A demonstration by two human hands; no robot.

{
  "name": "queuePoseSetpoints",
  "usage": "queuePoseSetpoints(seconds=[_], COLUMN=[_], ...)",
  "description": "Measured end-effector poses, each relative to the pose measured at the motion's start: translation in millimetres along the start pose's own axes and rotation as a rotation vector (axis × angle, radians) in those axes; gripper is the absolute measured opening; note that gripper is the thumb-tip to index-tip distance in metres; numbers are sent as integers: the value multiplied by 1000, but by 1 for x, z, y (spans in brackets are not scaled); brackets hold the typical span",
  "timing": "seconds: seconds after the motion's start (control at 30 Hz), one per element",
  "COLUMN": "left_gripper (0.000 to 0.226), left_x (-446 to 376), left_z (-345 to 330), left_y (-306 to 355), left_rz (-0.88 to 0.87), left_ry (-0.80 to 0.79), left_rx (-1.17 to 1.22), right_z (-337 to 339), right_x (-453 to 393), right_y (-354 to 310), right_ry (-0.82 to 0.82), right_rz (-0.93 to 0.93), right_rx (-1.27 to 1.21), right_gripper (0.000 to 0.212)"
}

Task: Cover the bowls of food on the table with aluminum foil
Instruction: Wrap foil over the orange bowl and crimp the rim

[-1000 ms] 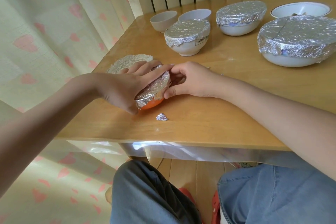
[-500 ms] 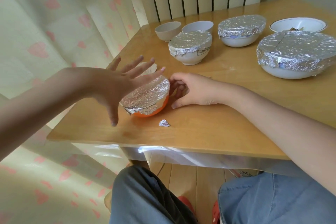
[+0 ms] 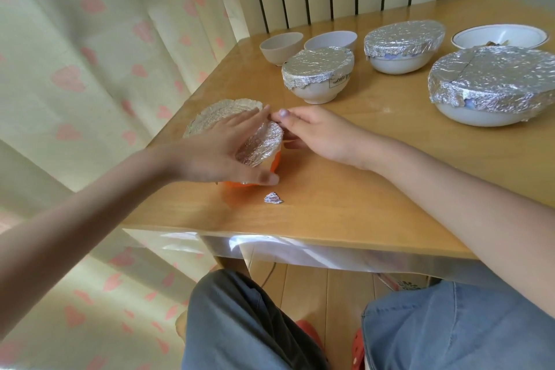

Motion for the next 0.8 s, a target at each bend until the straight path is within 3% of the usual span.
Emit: queuePoseSetpoints(seconds=[0.1,0.37,0.47,0.57,0.63,0.7,0.8], left_gripper=[122,127,130,106,100,88,66], left_x=[-7,-9,0,12,18,22,19], left_z=[-5,-8,1,8,-2,-23,-45], left_y=[1,-9,-7,-18,-32,-34,-16], left_rz=[-16,-67,-169,-165,-13,152,201], left_ry=[32,31,150,400,560,635,647], left_rx=[-109,-182,-129,187,618,1052,1488], right_z=[3,-4,-3,3,2,-2,-10], right_x=[-1,3,3,3,4,6,7], right_y=[3,3,0,0,1,1,-2], right_ry=[3,-14,25,83,84,81,58], right_rz=[-40,-102,-139,-197,-253,-317,-341], right_rx=[-132,-327,-338,-341,-402,-499,-622], right_gripper=[45,38,45,53,51,47,51])
Point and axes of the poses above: each hand's wrist, its own x-axis away from the middle knuckle, its own z-axis out of the back of the hand, y = z × x, the point moved 4 cm from there along -x, towards the middle knuckle, and after that the axes turned 6 degrees about -x, right-handed, at the moved point
